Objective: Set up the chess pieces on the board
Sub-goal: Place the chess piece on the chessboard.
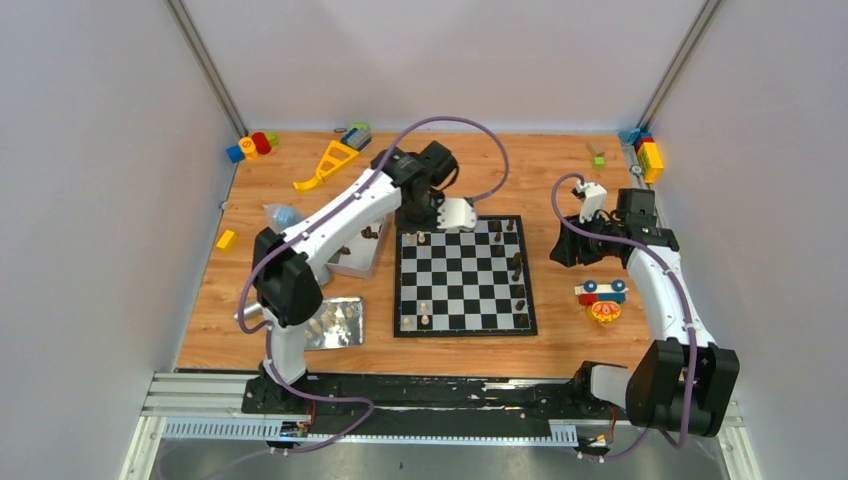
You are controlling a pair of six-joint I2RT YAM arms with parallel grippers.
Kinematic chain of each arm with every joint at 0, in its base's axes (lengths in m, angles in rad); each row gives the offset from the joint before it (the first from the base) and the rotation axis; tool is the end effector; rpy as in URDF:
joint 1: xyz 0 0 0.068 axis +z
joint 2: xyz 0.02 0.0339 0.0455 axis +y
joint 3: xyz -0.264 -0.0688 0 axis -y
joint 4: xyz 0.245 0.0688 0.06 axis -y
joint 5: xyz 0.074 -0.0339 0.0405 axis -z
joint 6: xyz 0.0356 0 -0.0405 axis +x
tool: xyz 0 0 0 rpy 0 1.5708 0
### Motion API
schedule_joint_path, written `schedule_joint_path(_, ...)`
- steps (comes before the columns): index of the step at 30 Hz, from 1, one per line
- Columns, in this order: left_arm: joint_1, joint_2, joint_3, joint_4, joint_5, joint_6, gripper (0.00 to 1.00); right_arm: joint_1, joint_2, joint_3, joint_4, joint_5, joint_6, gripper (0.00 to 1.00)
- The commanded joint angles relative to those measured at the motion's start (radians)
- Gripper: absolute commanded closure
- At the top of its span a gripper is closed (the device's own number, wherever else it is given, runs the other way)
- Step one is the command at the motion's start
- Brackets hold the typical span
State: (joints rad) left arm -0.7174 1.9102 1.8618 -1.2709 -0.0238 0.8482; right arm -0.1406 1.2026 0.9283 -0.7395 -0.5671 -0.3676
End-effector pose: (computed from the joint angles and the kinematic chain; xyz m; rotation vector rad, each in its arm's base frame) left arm 0.2890 -0.2510 0.3044 2.0363 2.0531 0.0582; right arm 0.2325 -0.0136 0.2629 -0.4749 2.3841 0.5091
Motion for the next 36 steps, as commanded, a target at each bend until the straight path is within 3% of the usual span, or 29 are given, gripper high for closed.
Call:
schedule_joint_path(1, -0.139, 0.128, 0.206, -0.078, 0.062, -0.128, 0.94, -0.017, 0.038, 0.04, 0.042, 0.091, 0.051, 0.53)
schedule_joint_path(5, -0.224, 0.28, 0.408, -0.089, 0.045, -0.165, 0.93, -0.053, 0.046, 0.056, 0.041, 0.108, 0.058, 0.54)
schedule_joint_path(10, -0.304, 0.44, 0.551, -0.1, 0.027, -0.147, 0.93, -0.091, 0.03, 0.049, 0.041, 0.105, 0.055, 0.54)
schedule_joint_path(25, -0.519, 0.469, 0.48, -0.103, 0.034, -0.147, 0.92, -0.143, 0.027, 0.032, 0.037, 0.079, 0.029, 0.54)
schedule_joint_path(36, -0.581, 0.554, 0.548, -0.112, 0.028, -0.139, 0.91, -0.144, 0.029, 0.025, 0.029, 0.066, 0.018, 0.54)
